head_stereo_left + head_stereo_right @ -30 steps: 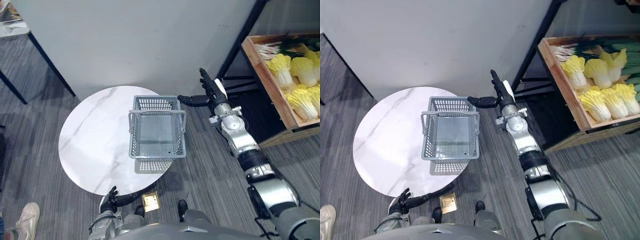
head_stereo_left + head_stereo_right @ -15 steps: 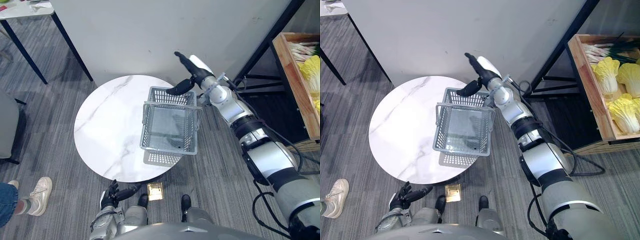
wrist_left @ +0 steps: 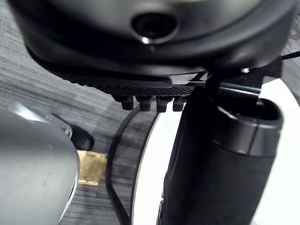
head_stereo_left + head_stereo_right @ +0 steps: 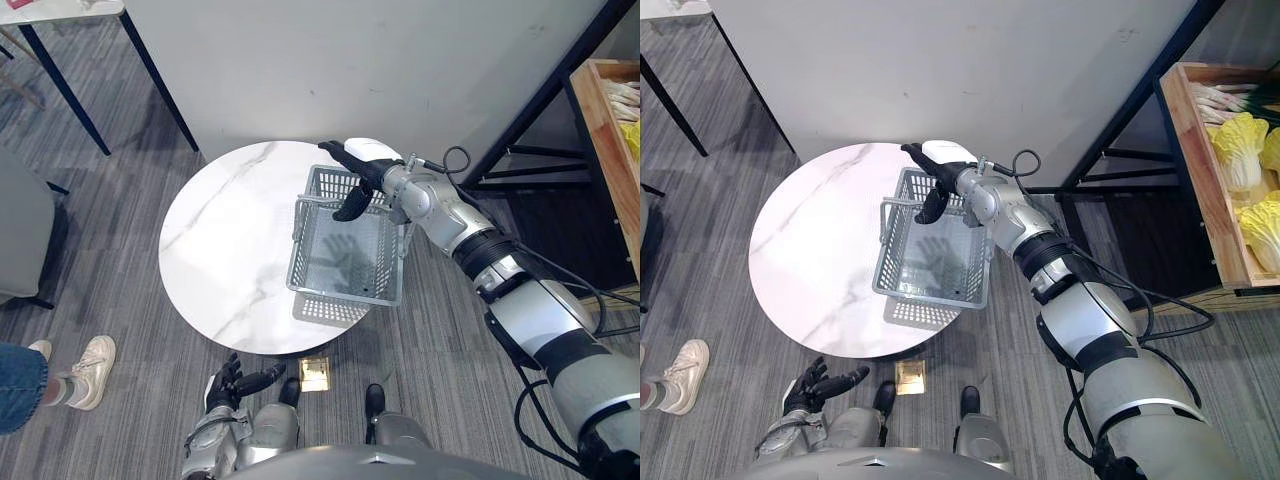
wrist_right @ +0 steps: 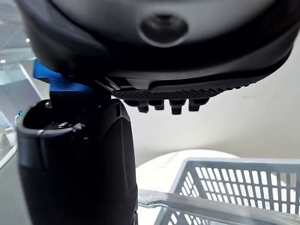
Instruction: Pick vegetable in the basket
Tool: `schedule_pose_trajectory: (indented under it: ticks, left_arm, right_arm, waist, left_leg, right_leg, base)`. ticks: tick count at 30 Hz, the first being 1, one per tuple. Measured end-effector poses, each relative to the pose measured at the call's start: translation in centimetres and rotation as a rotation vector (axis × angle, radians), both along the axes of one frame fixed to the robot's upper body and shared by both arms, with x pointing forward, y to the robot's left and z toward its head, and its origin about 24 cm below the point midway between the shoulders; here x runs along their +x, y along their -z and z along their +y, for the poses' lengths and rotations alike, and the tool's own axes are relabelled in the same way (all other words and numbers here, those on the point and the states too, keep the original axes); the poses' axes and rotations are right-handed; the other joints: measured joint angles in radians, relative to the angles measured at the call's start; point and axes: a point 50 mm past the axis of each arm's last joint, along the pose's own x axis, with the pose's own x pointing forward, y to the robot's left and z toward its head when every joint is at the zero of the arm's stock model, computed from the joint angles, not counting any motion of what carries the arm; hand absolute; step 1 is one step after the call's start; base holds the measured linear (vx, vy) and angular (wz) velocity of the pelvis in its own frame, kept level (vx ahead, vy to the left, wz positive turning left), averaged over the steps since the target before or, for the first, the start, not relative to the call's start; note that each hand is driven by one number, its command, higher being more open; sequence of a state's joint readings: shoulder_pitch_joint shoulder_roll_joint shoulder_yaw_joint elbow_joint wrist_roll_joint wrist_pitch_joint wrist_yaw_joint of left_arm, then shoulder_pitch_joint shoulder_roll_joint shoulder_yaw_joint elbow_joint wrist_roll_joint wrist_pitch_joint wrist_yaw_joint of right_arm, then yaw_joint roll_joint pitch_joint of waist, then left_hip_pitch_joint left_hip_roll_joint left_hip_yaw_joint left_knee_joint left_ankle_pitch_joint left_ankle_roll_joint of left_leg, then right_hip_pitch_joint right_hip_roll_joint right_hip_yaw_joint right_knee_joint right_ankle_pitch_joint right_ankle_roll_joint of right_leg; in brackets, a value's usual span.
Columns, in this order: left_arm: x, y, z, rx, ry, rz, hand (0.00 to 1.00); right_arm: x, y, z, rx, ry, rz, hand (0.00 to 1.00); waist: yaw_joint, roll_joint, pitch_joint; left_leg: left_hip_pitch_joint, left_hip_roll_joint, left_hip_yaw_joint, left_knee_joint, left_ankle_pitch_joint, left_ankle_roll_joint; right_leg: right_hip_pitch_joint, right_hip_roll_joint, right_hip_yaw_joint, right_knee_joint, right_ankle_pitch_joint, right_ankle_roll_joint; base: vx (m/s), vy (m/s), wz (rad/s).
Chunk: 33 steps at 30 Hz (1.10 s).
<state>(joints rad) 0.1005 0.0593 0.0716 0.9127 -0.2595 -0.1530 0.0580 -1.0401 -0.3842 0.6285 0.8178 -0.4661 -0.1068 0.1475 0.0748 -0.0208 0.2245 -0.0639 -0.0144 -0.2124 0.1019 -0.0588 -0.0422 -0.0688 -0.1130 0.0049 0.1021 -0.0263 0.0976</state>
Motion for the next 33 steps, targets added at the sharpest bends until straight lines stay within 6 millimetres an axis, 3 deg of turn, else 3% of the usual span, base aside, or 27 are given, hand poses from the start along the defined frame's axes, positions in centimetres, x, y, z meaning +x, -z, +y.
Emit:
schedule_pose_trajectory:
  ticks: [5,10,13,19,24,31,32,33]
  left_arm:
    - [0.1,0.0,0.0,0.007,0.021,-0.001,1.00]
    - [0.3,-0.1,0.2,0.018,0.028,-0.002,1.00]
    - [0.4,-0.2,0.2,0.008,0.041,-0.017,1.00]
    - [1.4,-0.6,-0.4,0.005,0.078,-0.051,1.00]
    - [1.6,-0.6,-0.7,-0.002,0.094,-0.060,1.00]
    - [2.0,-0.8,-1.1,-0.010,0.117,-0.073,1.00]
    - [2.0,-0.8,-1.1,-0.012,0.120,-0.075,1.00]
    - [2.0,-0.8,-1.1,-0.013,0.122,-0.076,1.00]
  right_arm:
    - [0.0,0.6,0.3,0.003,0.002,0.022,1.00]
    - [0.3,2.3,-1.1,-0.067,0.062,0.069,1.00]
    - [0.8,2.6,-3.3,-0.052,0.157,0.098,1.00]
    - [1.2,2.3,-8.3,-0.095,0.335,0.109,1.00]
    - [1.3,2.0,-9.3,-0.077,0.377,0.115,1.00]
    - [1.2,2.3,-9.1,-0.043,0.379,0.123,1.00]
    - [1.1,2.7,-8.9,-0.042,0.376,0.135,0.00]
    - [1.0,3.3,-8.9,-0.042,0.375,0.150,0.00]
  waist:
    - [0.002,0.000,0.000]
    - [0.005,-0.001,0.001]
    - [0.009,0.001,0.006]
    - [0.018,0.030,0.052]
    - [0.019,0.044,0.061]
    - [0.030,0.056,0.077]
    - [0.030,0.055,0.078]
    - [0.031,0.055,0.078]
  left_leg:
    - [0.000,0.002,0.000,0.000,-0.001,-0.001]
    - [-0.005,0.001,-0.002,0.001,0.000,-0.001]
    - [-0.020,-0.001,-0.006,0.007,0.000,-0.001]
    - [-0.036,-0.009,-0.027,0.025,0.000,-0.003]
    - [-0.053,-0.009,-0.038,0.033,0.000,-0.003]
    - [-0.054,-0.015,-0.039,0.035,0.000,-0.003]
    - [-0.055,-0.016,-0.041,0.035,0.000,-0.003]
    - [-0.056,-0.019,-0.043,0.035,0.000,-0.003]
  right_leg:
    - [-0.001,0.002,0.000,0.000,-0.002,-0.002]
    - [-0.005,0.002,0.000,0.001,-0.002,-0.002]
    - [-0.016,0.001,-0.004,0.004,-0.002,-0.002]
    - [-0.016,-0.004,-0.024,0.009,-0.002,-0.002]
    - [-0.024,-0.003,-0.033,0.009,-0.002,-0.002]
    - [-0.024,-0.010,-0.034,0.009,-0.002,-0.002]
    - [-0.024,-0.010,-0.034,0.009,-0.002,-0.002]
    - [-0.024,-0.010,-0.036,0.010,-0.002,-0.002]
  base:
    - [0.00,0.000,0.00]
    - [0.00,0.000,0.00]
    - [-0.01,0.003,0.04]
    - [-0.02,0.007,0.10]
    - [-0.01,0.003,0.07]
    - [0.00,0.001,0.01]
    - [0.00,0.012,0.05]
    - [0.00,0.013,0.05]
